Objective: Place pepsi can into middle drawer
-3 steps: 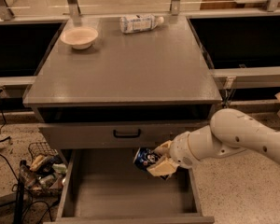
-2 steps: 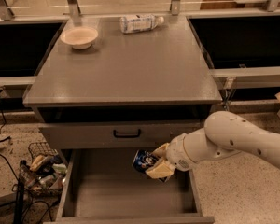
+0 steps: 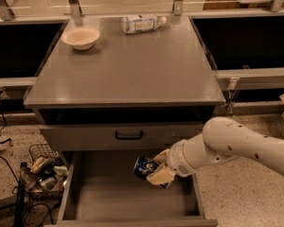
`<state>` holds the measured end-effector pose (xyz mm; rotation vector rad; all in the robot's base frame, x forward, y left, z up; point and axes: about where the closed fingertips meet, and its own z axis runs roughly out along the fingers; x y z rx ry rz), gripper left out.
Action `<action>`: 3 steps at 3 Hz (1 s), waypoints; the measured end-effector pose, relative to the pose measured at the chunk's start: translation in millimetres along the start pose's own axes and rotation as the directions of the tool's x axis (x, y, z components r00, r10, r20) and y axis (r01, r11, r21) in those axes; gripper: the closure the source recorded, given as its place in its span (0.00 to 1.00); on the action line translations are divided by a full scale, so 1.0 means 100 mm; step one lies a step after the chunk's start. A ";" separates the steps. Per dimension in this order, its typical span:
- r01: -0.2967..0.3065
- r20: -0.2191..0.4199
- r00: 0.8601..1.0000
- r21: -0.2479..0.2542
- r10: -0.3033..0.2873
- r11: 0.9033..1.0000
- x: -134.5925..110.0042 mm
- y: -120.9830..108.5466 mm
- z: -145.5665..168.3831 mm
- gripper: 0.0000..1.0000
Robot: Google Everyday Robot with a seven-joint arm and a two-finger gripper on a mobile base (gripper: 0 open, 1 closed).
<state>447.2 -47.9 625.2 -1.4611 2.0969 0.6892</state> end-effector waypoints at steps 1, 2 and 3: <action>-0.006 -0.010 1.000 -0.018 0.006 1.000 0.05 0.02 0.11 1.00; -0.021 -0.034 0.999 -0.062 0.019 0.998 0.17 0.07 0.37 1.00; -0.045 -0.049 0.998 -0.107 0.040 0.993 0.30 0.13 0.63 1.00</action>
Offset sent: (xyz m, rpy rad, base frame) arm -0.0148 0.0266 -0.0729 -0.0205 0.1282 0.0529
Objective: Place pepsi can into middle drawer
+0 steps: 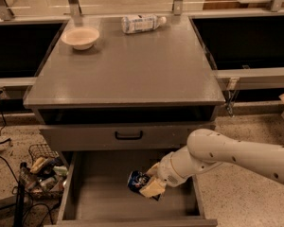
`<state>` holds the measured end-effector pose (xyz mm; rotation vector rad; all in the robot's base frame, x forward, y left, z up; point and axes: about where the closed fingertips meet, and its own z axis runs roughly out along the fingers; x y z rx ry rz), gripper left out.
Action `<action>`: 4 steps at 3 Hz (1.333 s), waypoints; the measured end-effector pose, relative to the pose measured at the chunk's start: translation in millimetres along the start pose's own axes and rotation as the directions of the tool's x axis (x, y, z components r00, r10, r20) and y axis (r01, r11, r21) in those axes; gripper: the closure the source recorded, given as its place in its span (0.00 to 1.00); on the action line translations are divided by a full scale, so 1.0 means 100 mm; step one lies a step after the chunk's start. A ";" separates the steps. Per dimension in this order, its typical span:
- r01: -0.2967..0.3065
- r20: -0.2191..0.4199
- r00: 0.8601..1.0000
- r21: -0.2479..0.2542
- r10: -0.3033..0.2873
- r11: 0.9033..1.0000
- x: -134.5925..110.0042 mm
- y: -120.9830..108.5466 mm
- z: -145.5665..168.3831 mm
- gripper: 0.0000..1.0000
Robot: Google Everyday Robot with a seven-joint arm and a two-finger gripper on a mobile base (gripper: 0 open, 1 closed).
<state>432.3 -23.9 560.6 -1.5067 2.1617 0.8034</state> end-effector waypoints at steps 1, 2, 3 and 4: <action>-0.011 0.000 1.000 -0.007 0.011 1.000 0.04 0.00 0.07 1.00; -0.039 -0.002 0.999 -0.010 0.039 0.999 0.11 -0.04 0.22 1.00; -0.062 -0.010 0.998 -0.002 0.062 0.998 0.17 -0.08 0.32 1.00; -0.113 0.009 0.994 0.035 0.113 0.993 0.20 -0.26 0.35 1.00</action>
Offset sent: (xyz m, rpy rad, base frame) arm 0.0030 0.0077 -0.0497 -0.0018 0.0566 -0.0619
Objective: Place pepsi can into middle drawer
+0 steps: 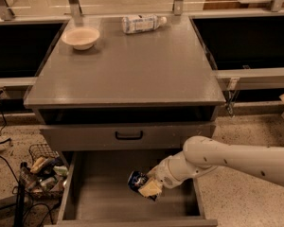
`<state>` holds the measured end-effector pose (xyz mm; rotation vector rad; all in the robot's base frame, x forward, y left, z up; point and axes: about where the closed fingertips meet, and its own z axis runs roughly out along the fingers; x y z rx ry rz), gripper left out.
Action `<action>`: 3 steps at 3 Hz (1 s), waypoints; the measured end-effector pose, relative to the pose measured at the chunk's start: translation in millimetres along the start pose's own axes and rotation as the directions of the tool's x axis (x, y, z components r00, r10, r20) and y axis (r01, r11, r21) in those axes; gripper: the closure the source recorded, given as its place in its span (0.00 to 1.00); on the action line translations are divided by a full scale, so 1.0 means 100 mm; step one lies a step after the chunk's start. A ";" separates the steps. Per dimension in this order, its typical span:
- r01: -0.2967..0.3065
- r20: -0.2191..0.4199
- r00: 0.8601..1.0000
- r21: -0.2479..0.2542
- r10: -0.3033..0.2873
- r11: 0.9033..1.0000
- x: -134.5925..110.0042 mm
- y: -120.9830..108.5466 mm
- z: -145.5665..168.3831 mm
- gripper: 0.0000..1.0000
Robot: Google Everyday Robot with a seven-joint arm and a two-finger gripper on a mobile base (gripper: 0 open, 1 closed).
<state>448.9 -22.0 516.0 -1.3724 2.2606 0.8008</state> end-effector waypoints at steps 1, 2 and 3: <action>-0.002 0.001 1.000 0.003 0.002 1.000 0.00 -0.01 0.00 1.00; -0.003 -0.008 1.000 0.010 0.003 1.000 0.00 -0.02 0.02 1.00; -0.064 -0.065 0.996 0.038 0.066 0.997 0.16 -0.31 0.20 1.00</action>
Offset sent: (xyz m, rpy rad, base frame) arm 0.0050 0.0002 -0.0033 -0.0349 -0.0071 -0.0169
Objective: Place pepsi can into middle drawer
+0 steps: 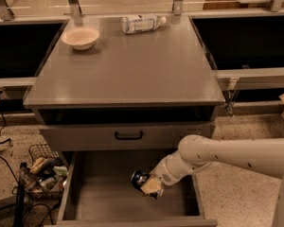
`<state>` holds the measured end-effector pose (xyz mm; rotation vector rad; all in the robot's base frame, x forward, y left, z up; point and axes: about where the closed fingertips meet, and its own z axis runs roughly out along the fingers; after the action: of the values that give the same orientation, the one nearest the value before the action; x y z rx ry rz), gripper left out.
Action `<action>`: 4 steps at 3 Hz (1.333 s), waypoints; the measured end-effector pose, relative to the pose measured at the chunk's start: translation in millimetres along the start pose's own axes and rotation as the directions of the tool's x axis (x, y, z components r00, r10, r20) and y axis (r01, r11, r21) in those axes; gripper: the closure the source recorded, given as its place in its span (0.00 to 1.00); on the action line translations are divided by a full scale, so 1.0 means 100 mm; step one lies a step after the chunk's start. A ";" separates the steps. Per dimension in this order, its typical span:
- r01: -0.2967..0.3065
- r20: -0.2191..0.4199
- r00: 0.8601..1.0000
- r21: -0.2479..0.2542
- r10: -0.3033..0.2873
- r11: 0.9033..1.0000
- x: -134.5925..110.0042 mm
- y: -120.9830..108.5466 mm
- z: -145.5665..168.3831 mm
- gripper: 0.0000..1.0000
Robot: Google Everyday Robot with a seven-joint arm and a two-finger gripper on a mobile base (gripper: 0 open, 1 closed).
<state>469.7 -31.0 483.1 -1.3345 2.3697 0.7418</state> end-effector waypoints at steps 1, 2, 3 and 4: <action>0.000 0.000 1.000 0.000 0.000 1.000 0.00 0.00 0.00 1.00; -0.020 0.003 1.000 -0.041 0.020 0.999 0.06 -0.01 0.17 1.00; -0.056 -0.011 0.998 -0.108 0.055 0.993 0.20 -0.03 0.46 1.00; -0.056 -0.011 0.998 -0.108 0.055 0.993 0.20 -0.03 0.46 1.00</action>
Offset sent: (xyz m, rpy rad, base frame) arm -0.0025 0.0066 -0.0215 0.0437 0.0511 0.0011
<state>462.8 -19.4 434.7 -1.3201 2.4124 0.8942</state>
